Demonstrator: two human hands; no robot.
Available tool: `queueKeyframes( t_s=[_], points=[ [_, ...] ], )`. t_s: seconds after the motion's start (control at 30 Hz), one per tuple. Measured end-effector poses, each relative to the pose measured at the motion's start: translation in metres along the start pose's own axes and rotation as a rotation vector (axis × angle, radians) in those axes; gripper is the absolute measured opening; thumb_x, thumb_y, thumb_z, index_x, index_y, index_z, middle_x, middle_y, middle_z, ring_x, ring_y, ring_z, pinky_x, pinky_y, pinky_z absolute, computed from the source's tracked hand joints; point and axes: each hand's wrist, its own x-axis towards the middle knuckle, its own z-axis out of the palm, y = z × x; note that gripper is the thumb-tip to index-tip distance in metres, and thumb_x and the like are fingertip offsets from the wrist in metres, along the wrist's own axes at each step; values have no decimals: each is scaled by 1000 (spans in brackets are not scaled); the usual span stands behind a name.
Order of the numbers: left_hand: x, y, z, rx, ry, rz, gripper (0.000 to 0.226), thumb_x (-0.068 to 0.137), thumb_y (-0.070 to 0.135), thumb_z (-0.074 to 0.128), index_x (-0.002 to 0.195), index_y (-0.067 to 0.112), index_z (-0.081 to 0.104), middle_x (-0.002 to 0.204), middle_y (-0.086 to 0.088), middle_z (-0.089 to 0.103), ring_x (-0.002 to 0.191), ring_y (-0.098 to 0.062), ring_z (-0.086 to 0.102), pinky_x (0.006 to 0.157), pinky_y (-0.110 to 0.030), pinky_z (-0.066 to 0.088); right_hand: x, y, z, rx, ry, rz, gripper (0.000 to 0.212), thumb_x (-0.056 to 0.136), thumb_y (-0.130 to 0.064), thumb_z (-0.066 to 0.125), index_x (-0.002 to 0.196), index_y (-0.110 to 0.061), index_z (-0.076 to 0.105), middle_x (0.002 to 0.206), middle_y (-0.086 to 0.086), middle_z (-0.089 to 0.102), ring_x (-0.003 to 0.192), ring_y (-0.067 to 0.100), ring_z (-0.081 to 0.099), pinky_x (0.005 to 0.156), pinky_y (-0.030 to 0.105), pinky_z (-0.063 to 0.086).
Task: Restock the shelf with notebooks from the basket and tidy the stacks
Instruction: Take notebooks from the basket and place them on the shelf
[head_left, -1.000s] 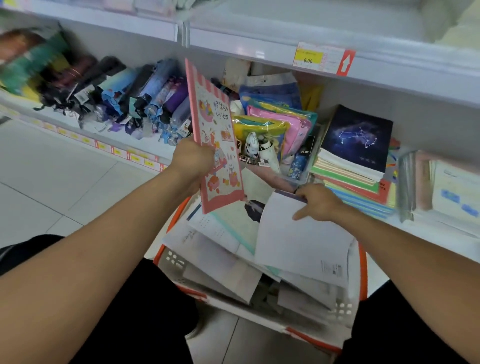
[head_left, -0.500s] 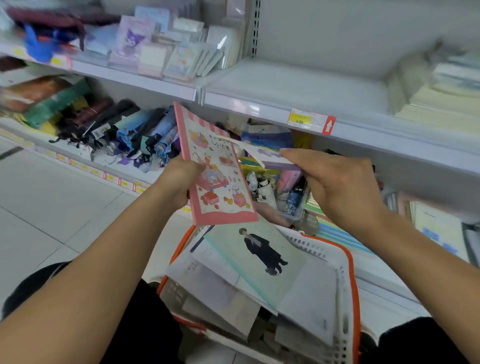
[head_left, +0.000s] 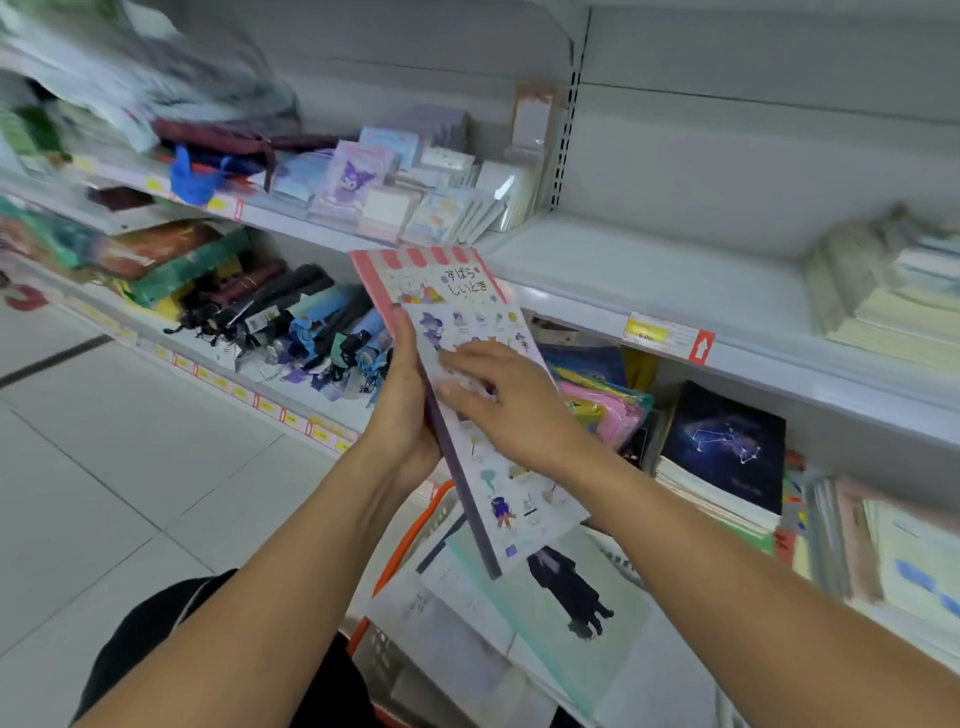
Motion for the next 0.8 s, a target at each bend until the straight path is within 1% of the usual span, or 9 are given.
queueKeyframes(
  t_s=[0.1,0.2,0.27,0.37,0.47,0.6,0.7,0.73,0.8],
  points=[
    [1,11,-6,86,70,38,35,91,32,64,111,3,67,108,-18,70,94,-29,71,73,-36,59,1,1,7,-157,-64,-109,47,98,-52,49,142,-37,51,151,-16,45,128,17,38,108,25,29],
    [2,16,-10,120,206,130,18,95,22,61,109,12,67,100,-11,74,83,-26,74,63,-35,60,0,2,-8,-64,33,-92,58,92,-39,67,146,-34,45,154,-15,39,135,11,32,108,18,24],
    [3,22,-13,188,264,232,23,96,23,60,118,19,62,104,-5,74,85,-23,74,67,-40,61,-1,16,-29,-26,178,65,79,80,-41,79,148,-31,40,151,-11,39,136,10,33,109,24,27],
    [6,33,-19,345,213,385,30,95,23,62,125,20,58,111,-2,73,93,-23,72,75,-43,60,-5,43,-64,360,111,351,104,70,-47,86,153,-27,28,150,-9,44,136,16,45,110,42,41],
    [10,38,-15,398,115,404,31,94,22,62,124,14,60,109,-5,73,93,-25,72,73,-41,61,-13,63,-78,667,6,273,75,79,-30,80,144,-19,43,128,-2,68,120,22,64,98,44,53],
    [18,26,-9,306,119,348,31,94,26,63,120,9,65,106,-10,74,92,-30,72,73,-43,60,-28,68,-79,678,70,194,44,85,-18,71,127,-15,58,114,5,74,105,23,72,83,35,59],
    [22,16,-4,266,136,325,28,92,28,65,113,10,68,104,-11,74,91,-31,72,76,-46,59,-35,72,-77,745,137,197,31,93,-7,64,123,-12,61,105,7,76,87,16,75,59,21,57],
    [23,13,-2,284,134,333,24,92,28,65,110,12,69,102,-10,75,90,-30,72,77,-46,59,-37,73,-74,747,150,193,30,93,-6,63,122,-12,62,106,6,76,85,14,75,56,19,55],
    [25,5,-2,391,102,409,17,92,28,64,106,20,69,103,-6,75,91,-26,72,77,-43,59,-40,78,-66,748,188,195,30,93,-6,64,121,-16,63,113,4,75,95,16,74,69,26,60]
  ],
)
